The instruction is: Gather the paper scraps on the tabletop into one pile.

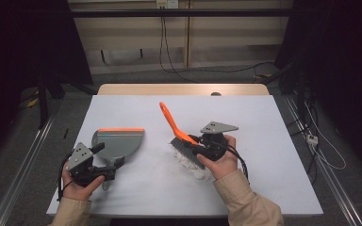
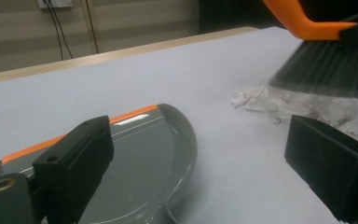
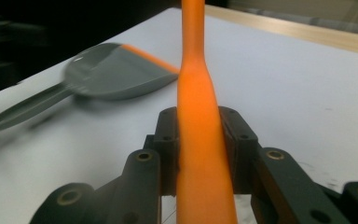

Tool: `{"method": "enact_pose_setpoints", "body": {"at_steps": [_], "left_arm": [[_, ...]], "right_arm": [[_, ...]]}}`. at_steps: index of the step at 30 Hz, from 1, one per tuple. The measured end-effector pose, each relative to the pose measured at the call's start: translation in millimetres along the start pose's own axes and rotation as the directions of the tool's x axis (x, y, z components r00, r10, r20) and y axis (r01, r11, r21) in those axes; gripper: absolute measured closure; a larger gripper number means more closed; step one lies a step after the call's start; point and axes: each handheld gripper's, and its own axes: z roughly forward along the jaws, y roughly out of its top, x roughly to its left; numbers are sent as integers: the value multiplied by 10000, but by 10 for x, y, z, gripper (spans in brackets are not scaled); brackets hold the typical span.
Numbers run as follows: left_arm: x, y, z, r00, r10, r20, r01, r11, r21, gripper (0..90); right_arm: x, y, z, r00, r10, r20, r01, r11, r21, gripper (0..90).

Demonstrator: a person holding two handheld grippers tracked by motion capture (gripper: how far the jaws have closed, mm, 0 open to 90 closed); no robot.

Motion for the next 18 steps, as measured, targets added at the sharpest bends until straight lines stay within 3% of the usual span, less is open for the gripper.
{"method": "enact_pose_setpoints", "body": {"at_steps": [2, 5, 14, 18], "left_arm": [[1, -1, 2, 10000, -15, -4, 15, 10000, 7, 75], [-3, -2, 5, 10000, 17, -17, -17, 10000, 46, 75], [-18, -9, 23, 10000, -15, -29, 15, 10000, 77, 75], [-16, -10, 20, 10000, -60, -12, 60, 9999, 97, 75]], "right_arm": [[-4, -40, -40, 9960, -355, -821, 358, 9994, 25, 714], [3, -100, -91, 9824, -708, -1731, 753, 9970, 193, 714], [-54, -311, -136, 9578, -1164, -2629, 1312, 9906, 394, 714], [-98, -414, -92, 9369, -1497, -3159, 1747, 9832, 522, 714]]}}
